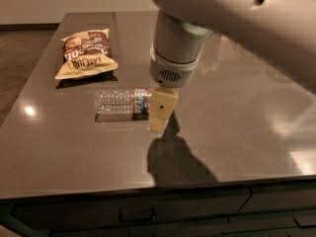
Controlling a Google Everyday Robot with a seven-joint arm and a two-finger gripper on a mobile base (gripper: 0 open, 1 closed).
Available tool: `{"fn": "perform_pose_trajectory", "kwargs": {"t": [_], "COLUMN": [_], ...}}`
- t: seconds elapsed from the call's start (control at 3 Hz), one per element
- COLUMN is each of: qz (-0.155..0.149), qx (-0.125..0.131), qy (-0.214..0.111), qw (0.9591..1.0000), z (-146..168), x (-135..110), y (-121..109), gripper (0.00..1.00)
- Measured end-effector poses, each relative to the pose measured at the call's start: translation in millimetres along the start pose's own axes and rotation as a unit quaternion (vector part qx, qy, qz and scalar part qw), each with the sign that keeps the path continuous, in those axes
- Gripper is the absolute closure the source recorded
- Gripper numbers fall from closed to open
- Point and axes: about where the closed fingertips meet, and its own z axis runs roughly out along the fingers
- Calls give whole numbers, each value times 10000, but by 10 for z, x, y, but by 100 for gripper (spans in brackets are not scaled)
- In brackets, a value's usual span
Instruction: Pick water bottle
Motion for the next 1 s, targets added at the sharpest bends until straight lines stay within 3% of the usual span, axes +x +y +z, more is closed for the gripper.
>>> {"fn": "perform_pose_trajectory", "kwargs": {"t": [1.0], "qz": [72], "qx": [-264], "qy": [348], "qw": [9990], "z": [656], "x": [-455], "y": [-165], "gripper": [0]}}
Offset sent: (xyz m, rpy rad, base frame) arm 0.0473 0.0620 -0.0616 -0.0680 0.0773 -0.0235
